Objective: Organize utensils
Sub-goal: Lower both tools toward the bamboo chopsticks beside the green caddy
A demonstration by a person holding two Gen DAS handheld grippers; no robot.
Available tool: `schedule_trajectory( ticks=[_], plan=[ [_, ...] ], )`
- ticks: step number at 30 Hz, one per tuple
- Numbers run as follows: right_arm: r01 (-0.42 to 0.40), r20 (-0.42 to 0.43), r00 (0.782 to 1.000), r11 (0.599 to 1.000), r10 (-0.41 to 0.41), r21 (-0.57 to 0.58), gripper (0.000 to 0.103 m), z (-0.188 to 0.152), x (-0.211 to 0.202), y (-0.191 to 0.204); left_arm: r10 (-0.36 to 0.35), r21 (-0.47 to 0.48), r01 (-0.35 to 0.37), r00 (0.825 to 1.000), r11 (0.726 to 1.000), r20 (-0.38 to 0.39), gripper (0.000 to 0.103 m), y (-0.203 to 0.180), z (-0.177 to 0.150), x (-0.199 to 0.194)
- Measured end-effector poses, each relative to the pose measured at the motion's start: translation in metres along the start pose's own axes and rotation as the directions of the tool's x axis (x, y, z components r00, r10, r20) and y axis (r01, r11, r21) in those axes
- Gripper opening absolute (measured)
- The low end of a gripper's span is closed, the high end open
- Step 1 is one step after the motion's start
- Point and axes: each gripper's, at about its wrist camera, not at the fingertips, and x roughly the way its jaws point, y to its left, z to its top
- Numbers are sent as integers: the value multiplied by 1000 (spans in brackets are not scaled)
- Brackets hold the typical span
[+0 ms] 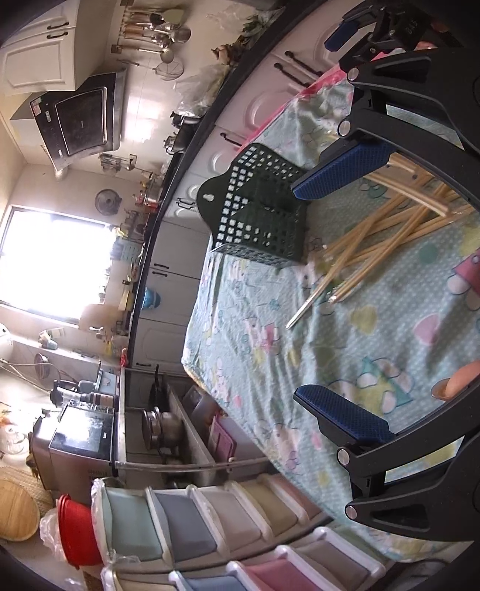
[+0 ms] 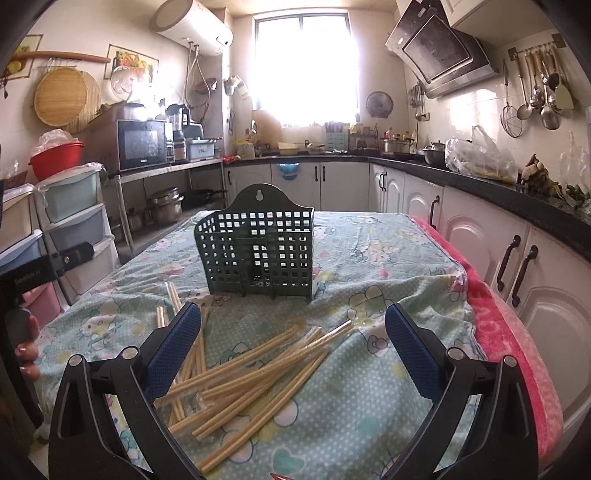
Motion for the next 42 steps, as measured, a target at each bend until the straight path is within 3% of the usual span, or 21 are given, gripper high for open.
schedule_trajectory(
  ticks=[6,12,23,29,36,39,42],
  plan=[
    [16,-33,999,1000,-17,-11,97,13,21,-6,-1,6,1,1000,1000,-31,93,-3,20,15],
    [13,-120,993,1000,-11,12,97,16,48,-16,16,27,-14,997,1000,-72,93,-8,34,42],
    [-20,-310,950,995,50,99,97,11,102,-34,27,14,-25,975,1000,-223,93,7,39,111],
    [-25,-365,929,994,63,108,97,9,123,-36,20,-37,-36,933,999,-360,93,27,26,153],
    [-17,-415,908,994,63,112,97,5,140,-40,-38,-81,1,888,997,-458,92,35,12,179],
    [-23,-442,893,991,81,135,95,4,149,-44,-80,-117,26,868,993,-490,80,36,10,189],
    [-32,-469,876,984,114,177,84,1,156,-51,-102,-147,28,846,989,-523,63,38,8,203]
  ],
)
